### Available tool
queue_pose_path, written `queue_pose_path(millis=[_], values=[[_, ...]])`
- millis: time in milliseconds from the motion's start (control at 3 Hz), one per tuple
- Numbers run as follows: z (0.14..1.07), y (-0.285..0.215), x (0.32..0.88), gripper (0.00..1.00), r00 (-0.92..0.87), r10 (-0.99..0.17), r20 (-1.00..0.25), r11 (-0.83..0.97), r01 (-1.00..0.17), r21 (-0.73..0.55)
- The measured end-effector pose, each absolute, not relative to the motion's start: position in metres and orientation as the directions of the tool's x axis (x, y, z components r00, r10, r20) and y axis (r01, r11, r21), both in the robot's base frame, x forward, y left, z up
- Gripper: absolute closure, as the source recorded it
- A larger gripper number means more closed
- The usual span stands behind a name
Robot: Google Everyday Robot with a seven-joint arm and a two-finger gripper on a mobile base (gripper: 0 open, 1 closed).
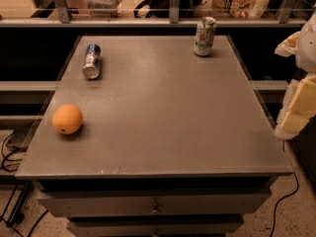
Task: Move 7up can near orange
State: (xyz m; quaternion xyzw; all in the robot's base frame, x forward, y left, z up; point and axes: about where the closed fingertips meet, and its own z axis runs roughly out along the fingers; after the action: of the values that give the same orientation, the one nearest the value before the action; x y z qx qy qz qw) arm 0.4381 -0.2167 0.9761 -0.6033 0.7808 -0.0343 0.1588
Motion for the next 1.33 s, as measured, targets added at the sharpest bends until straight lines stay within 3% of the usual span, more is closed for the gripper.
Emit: queue_pose_path(millis=[667,1333], values=[[0.979,-0.216,0.448,0.00,-0.215,-0.941,-0.261,0.287,-0.916,-0.281],[0.971,-0.219,0.502,0.00,-0.207,-0.883,-0.421,0.358,-0.877,-0.320]])
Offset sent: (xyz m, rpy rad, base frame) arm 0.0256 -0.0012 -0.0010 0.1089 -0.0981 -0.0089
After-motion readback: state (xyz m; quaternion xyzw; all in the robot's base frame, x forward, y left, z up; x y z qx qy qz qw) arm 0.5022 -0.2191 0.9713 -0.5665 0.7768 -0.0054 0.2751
